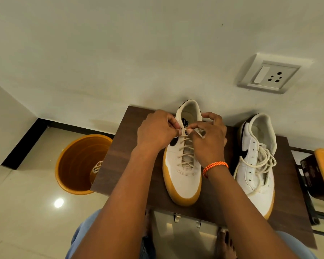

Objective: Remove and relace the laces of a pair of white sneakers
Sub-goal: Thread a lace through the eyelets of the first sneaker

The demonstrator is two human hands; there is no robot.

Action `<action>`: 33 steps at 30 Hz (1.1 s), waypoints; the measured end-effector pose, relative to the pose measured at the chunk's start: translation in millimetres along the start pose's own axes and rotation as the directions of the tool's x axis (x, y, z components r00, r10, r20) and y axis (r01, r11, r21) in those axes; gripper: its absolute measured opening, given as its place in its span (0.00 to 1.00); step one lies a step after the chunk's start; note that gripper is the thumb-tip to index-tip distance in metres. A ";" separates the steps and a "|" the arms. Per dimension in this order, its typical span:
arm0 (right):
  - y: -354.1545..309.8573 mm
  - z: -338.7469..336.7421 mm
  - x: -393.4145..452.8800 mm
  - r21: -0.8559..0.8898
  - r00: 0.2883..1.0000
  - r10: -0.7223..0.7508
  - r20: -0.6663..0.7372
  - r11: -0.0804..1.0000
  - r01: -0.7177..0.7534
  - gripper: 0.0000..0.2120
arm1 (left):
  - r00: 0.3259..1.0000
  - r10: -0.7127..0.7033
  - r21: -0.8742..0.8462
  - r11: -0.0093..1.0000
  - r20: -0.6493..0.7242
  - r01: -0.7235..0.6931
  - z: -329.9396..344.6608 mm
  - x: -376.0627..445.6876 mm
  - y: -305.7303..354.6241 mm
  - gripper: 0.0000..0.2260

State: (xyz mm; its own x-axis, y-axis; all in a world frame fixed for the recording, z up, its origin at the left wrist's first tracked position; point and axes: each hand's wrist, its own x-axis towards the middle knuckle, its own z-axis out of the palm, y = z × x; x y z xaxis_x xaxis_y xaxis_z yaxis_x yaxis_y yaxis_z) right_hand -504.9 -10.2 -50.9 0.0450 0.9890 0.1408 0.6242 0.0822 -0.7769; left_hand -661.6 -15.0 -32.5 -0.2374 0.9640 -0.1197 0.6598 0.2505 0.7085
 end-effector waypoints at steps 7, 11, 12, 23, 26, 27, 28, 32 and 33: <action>-4.1 5.9 -3.0 -0.086 0.999 0.044 0.007 0.995 -0.043 0.07 | 1.000 0.018 0.013 1.000 -0.016 -0.018 -2.0 -2.8 0.5 0.05; -5.8 6.9 -3.5 -0.097 0.997 0.071 0.014 0.993 -0.069 0.08 | 1.000 0.020 0.012 1.000 -0.007 -0.020 -0.2 -3.3 2.6 0.06; -6.6 7.9 -3.6 -0.104 0.997 0.075 0.014 0.992 -0.073 0.08 | 1.000 0.020 0.022 1.000 -0.014 -0.020 0.4 -3.4 2.8 0.06; -4.3 -3.1 -0.9 -0.251 0.991 -0.004 0.136 0.967 0.039 0.06 | 0.985 0.066 -0.004 0.998 -0.158 -0.067 -4.7 -0.4 1.7 0.05; -1.8 -7.3 -0.5 -0.299 0.991 -0.038 0.130 0.951 0.076 0.05 | 0.982 -0.025 -0.426 0.903 -0.188 -0.059 -12.7 0.8 8.3 0.05; -0.7 -8.0 -0.4 -0.308 0.991 -0.054 0.123 0.947 0.090 0.05 | 0.977 -0.064 -0.574 0.817 -0.201 -0.064 -16.1 -0.6 12.0 0.04; 0.6 -8.8 -0.4 -0.311 0.991 -0.072 0.113 0.945 0.104 0.05 | 0.975 -0.096 -0.689 0.721 -0.202 -0.071 -19.4 -2.1 15.2 0.04; 5.0 -11.7 0.0 -0.297 0.989 -0.123 0.086 0.944 0.143 0.04 | 0.982 -0.180 -0.746 0.662 -0.058 0.077 -24.3 -5.9 17.4 0.03; 6.0 -12.1 0.1 -0.292 0.988 -0.126 0.086 0.945 0.146 0.04 | 0.985 -0.167 -0.608 0.785 -0.030 0.115 -21.4 -5.0 14.3 0.06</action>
State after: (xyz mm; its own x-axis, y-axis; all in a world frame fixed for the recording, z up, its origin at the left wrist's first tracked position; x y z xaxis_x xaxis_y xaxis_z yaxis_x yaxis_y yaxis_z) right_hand -491.7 -11.1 -48.1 -0.1017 0.9776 0.1845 0.8244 0.1866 -0.5344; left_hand -666.2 -18.1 -6.9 -0.3654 0.9055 -0.2158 0.0571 0.2533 0.9657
